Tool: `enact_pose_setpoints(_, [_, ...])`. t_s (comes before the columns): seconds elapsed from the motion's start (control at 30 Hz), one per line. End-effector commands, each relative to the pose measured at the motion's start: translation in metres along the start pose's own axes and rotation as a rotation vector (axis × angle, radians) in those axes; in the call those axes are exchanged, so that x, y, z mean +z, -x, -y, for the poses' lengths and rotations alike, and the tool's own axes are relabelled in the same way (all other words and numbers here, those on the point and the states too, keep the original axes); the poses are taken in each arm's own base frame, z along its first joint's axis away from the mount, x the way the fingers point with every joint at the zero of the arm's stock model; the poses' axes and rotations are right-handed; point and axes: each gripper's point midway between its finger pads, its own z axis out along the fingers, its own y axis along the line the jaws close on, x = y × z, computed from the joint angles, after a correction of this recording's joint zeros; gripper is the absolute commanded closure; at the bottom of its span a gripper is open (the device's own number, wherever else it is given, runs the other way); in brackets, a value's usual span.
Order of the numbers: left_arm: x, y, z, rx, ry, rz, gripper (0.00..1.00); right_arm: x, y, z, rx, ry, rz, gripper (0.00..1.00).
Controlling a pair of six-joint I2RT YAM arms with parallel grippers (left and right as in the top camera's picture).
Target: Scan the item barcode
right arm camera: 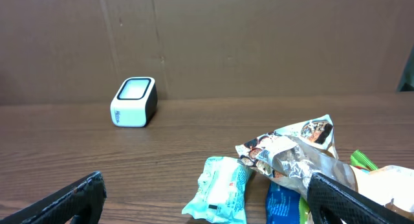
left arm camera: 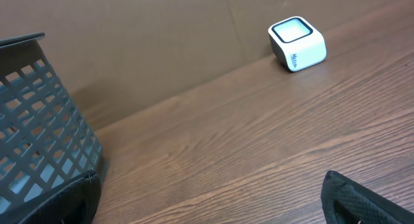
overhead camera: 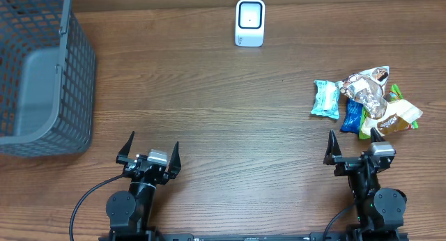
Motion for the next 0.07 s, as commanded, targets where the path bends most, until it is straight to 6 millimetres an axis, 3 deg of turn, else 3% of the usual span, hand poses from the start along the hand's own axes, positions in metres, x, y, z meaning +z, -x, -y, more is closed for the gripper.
enact_pose_setpoints(0.0, [-0.0002,-0.0017,-0.0039,0.016,0.022,0.000,0.00,0.0000,-0.0009,-0.0017,-0.007,0.008,0.007,0.00])
enact_pose_setpoints(0.03, [-0.0002,-0.0017,-0.0039,0.016,0.022,0.000,0.00,0.0000,-0.0009,-0.0017,-0.007,0.008,0.007,0.00])
